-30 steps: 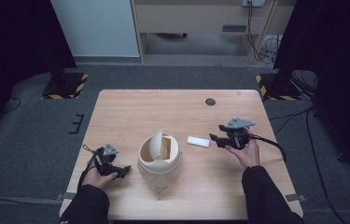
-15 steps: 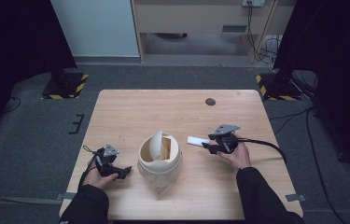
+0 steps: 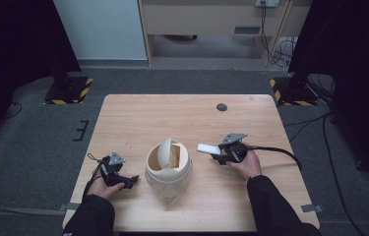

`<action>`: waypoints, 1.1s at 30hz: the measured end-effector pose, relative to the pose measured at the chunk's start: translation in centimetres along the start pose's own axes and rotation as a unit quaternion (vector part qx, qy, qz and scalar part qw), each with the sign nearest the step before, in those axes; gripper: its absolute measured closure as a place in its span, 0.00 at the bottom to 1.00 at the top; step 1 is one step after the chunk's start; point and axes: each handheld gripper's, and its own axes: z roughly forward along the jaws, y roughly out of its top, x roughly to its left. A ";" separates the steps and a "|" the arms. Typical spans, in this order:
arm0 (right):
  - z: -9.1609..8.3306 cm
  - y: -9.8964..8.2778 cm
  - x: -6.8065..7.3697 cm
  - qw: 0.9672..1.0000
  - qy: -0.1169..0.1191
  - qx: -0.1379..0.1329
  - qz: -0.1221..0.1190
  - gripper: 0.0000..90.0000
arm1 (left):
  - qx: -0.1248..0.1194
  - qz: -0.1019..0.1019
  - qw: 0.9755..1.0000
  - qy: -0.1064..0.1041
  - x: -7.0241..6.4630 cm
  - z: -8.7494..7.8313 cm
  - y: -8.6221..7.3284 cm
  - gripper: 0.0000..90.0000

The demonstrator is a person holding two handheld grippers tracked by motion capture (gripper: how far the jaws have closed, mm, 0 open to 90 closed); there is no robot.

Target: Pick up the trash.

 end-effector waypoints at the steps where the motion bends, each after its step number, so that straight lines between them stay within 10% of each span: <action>1: 0.0 0.0 0.0 1.000 0.000 0.000 0.000 0.51 | 0.000 0.000 1.000 0.000 0.0 0.0 0.0 0.00; 15: 0.6 0.0 -0.3 1.000 0.000 0.011 0.000 0.50 | -0.001 0.000 1.000 0.000 0.0 0.0 0.0 0.00; 33: 0.3 0.2 -0.7 0.999 -0.028 0.012 0.015 0.91 | -0.004 0.003 1.000 -0.002 0.0 0.0 -0.1 0.00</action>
